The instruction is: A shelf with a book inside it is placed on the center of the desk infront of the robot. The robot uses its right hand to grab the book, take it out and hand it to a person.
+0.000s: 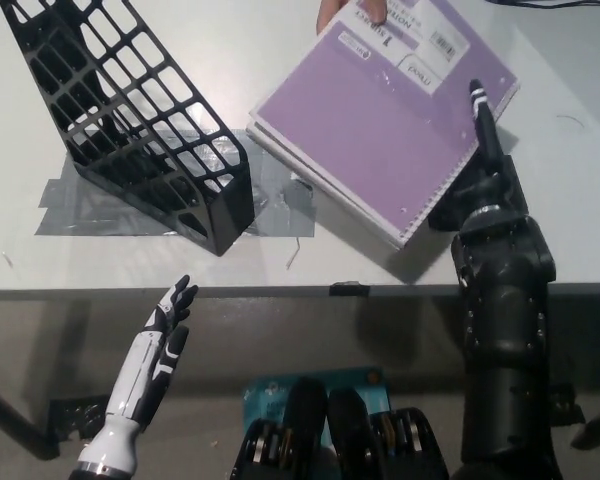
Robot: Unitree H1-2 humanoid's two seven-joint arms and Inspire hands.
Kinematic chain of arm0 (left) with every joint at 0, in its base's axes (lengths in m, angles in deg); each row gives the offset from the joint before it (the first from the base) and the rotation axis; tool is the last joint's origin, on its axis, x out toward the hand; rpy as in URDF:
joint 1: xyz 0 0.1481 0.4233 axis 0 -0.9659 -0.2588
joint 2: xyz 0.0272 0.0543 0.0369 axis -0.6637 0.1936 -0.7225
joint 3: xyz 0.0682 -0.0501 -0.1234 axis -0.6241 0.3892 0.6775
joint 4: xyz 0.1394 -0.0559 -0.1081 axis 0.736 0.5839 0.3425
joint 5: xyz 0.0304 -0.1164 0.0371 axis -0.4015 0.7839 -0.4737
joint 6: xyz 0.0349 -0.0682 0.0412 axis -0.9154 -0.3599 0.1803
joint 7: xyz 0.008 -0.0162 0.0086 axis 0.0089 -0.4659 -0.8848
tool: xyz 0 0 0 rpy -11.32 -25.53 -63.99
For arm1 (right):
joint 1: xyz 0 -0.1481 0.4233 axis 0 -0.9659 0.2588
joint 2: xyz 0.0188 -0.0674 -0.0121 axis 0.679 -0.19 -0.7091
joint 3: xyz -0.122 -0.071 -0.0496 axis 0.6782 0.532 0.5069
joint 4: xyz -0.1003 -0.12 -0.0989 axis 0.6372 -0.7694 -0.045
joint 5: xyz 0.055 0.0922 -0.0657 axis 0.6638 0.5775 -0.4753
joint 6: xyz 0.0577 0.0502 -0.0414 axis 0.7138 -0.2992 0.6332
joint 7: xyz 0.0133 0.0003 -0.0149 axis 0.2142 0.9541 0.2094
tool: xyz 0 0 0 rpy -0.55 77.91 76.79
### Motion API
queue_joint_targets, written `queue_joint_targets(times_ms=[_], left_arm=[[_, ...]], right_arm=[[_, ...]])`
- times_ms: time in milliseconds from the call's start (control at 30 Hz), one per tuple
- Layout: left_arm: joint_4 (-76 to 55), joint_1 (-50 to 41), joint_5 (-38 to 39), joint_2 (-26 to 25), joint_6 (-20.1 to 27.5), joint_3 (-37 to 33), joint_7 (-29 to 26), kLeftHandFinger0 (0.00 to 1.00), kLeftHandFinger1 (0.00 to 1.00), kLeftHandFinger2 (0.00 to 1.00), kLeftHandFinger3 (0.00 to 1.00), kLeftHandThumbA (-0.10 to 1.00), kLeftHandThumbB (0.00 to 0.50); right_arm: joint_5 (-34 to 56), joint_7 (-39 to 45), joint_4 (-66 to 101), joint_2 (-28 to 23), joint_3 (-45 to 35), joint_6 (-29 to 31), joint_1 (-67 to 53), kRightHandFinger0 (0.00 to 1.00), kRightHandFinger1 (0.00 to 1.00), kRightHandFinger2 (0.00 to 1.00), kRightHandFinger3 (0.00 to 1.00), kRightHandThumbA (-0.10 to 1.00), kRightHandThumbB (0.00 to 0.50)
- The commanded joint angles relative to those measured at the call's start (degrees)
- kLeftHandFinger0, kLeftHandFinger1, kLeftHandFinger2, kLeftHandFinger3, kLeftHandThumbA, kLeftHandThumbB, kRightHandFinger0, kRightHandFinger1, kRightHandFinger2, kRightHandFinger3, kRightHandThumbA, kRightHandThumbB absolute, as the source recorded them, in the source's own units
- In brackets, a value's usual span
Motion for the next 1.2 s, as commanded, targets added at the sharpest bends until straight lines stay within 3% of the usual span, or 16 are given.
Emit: queue_joint_targets(times_ms=[0,100,167,333,400,433,467,500,533,567,600,667,800,933,1000,1167], left_arm=[[-1.2,0.1,0.6,-0.2,1.5,0.3,-0.3,1.0,1.0,1.0,1.0,1.0,0.291],[-1.2,0.0,0.7,-0.3,1.5,0.4,-0.3,1.0,1.0,1.0,1.0,1.0,0.291],[-1.4,-0.1,0.6,-0.1,1.1,0.5,-0.4,1.0,1.0,1.0,1.0,1.0,0.296],[-1.3,0.2,0.8,-0.3,0.9,0.5,-0.2,1.0,1.0,1.0,1.0,1.0,0.299],[-1.4,0.3,0.8,-0.3,0.9,0.5,-0.2,1.0,1.0,1.0,1.0,1.0,0.293],[-1.5,0.3,0.6,-0.2,0.9,0.5,-0.3,1.0,1.0,1.0,1.0,1.0,0.291],[-1.3,0.3,0.5,-0.2,1.3,0.5,-0.4,1.0,1.0,1.0,1.0,1.0,0.282],[-1.1,0.3,0.4,-0.2,1.7,0.4,-0.5,1.0,1.0,1.0,1.0,1.0,0.28],[-1.1,0.3,0.2,-0.3,1.8,0.4,-0.6,1.0,1.0,1.0,1.0,1.0,0.282],[-1.1,0.3,0.2,-0.3,1.8,0.4,-0.6,1.0,1.0,1.0,1.0,1.0,0.282],[-1.1,0.3,0.5,-0.2,1.7,0.4,-0.4,1.0,1.0,1.0,1.0,1.0,0.283],[-1.2,0.4,0.6,-0.2,1.5,0.4,-0.4,1.0,1.0,1.0,1.0,1.0,0.288],[-1.2,0.6,0.8,-0.2,1.2,0.5,-0.3,1.0,1.0,1.0,1.0,1.0,0.293],[-1.3,0.9,0.6,-0.2,0.8,0.4,-0.2,1.0,1.0,1.0,1.0,1.0,0.297],[-1.4,1.4,0.5,-0.4,0.5,0.5,-0.2,1.0,1.0,1.0,1.0,1.0,0.292],[-1.4,2.2,0.1,-0.8,0.4,0.5,0.0,1.0,1.0,1.0,1.0,1.0,0.293]], right_arm=[[0.5,4.3,-2.5,0.2,1.6,3.9,1.3,0.0,0.23,0.59,1.0,-0.1,0.028],[-0.1,4.1,-5.1,0.5,1.7,5.7,1.0,0.0,0.31,0.67,1.0,-0.1,0.043],[-0.1,5.0,-7.2,0.4,1.7,6.6,1.0,0.0,0.32,0.69,1.0,-0.1,0.011],[0.3,5.7,-9.6,0.0,1.5,7.8,1.5,0.0,0.34,0.69,1.0,-0.1,0.024],[-0.3,6.6,-10.3,-0.4,2.0,8.2,1.6,0.0,0.33,0.67,1.0,-0.1,0.056],[-1.3,6.7,-9.9,-0.6,2.8,8.6,1.3,0.03,0.4,0.73,0.87,-0.1,0.141],[-1.2,9.4,-8.7,-0.7,3.7,8.3,0.5,0.52,0.95,1.0,1.0,0.35,0.428],[-0.9,12.7,-7.4,-0.8,4.8,7.9,-0.4,0.91,1.0,1.0,1.0,0.31,0.369],[-1.0,15.9,-6.2,-1.3,6.4,7.4,-1.3,1.0,1.0,1.0,1.0,0.45,0.366],[-1.0,16.6,-5.9,-1.4,6.9,7.3,-1.5,1.0,1.0,1.0,1.0,0.45,0.366],[-0.3,19.8,-4.4,-1.9,8.2,6.8,-2.3,1.0,1.0,1.0,1.0,0.47,0.469],[-0.3,22.6,-2.5,-2.8,9.8,6.7,-2.8,1.0,1.0,1.0,1.0,0.49,0.499],[-3.7,23.5,8.3,-5.0,15.6,6.3,-5.5,1.0,1.0,1.0,1.0,0.68,0.45],[-6.8,22.6,17.7,-7.1,20.0,6.5,-7.9,1.0,1.0,1.0,1.0,0.78,0.44],[-10.5,20.5,25.7,-8.8,23.1,5.3,-9.5,1.0,1.0,1.0,1.0,0.83,0.486],[-14.6,18.3,40.5,-12.2,27.9,2.2,-14.2,1.0,1.0,1.0,1.0,0.87,0.44]])
